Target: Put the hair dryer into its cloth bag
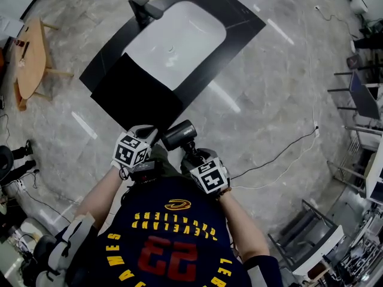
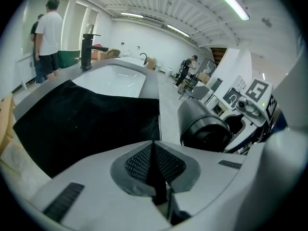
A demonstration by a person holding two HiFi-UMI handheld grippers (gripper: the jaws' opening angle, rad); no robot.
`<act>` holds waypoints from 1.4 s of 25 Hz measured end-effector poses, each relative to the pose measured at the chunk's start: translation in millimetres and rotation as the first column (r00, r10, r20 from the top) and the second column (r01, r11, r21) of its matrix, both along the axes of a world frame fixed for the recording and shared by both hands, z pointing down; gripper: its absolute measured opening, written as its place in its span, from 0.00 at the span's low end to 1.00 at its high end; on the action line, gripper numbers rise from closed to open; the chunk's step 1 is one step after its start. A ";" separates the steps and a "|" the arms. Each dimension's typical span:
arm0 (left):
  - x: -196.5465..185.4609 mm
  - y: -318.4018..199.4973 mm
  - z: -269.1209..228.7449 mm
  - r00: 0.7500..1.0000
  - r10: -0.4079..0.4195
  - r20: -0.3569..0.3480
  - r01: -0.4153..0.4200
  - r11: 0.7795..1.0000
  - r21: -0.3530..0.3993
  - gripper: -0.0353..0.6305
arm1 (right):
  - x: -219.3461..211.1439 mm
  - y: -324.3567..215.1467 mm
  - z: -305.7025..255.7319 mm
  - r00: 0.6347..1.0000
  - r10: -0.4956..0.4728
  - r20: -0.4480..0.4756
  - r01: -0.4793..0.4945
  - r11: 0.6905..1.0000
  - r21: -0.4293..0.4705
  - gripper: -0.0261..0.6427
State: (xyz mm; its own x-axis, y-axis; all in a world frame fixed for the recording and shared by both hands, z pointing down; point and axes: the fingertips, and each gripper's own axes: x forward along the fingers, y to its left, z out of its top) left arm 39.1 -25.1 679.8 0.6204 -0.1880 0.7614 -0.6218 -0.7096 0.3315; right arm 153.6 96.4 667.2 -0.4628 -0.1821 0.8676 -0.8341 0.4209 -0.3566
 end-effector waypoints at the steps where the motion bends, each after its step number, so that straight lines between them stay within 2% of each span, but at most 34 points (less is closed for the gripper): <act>1: -0.7 -1.8 -3.6 1.000 -0.008 -0.016 0.008 1.000 -0.002 0.07 | -1.5 -0.6 1.1 1.000 -0.009 -0.006 0.009 1.000 -0.001 0.41; 6: 0.1 -3.3 -24.4 0.995 -0.005 -0.098 0.005 1.000 0.000 0.07 | -6.8 -0.8 13.6 0.999 -0.035 -0.032 0.035 0.999 -0.025 0.41; 12: 2.2 -7.6 -49.0 0.989 -0.011 -0.146 0.015 1.000 0.021 0.07 | -16.9 -12.1 23.5 0.996 -0.068 -0.050 0.066 0.997 -0.036 0.41; 20: -8.1 -9.6 -70.9 0.983 -0.016 -0.182 0.026 0.999 0.047 0.07 | -38.9 -45.0 30.6 0.987 -0.140 -0.078 0.142 0.989 0.028 0.41; 27: -12.2 -11.0 -78.6 0.979 -0.040 -0.200 0.050 0.998 0.049 0.07 | -64.1 -67.9 31.6 0.974 -0.210 -0.084 0.214 0.976 0.039 0.41; 35: -10.9 -9.8 -84.3 0.980 -0.021 -0.199 0.034 0.997 0.065 0.07 | -90.5 -101.8 35.8 0.968 -0.229 -0.102 0.235 0.971 0.050 0.41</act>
State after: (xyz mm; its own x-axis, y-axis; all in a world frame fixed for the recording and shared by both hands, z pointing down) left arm 28.2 -34.9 595.5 0.7514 -0.2541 0.6090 -0.5683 -0.7182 0.4015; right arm 63.1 -5.4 703.0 -0.4152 -0.1334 0.8999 -0.7395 0.6257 -0.2484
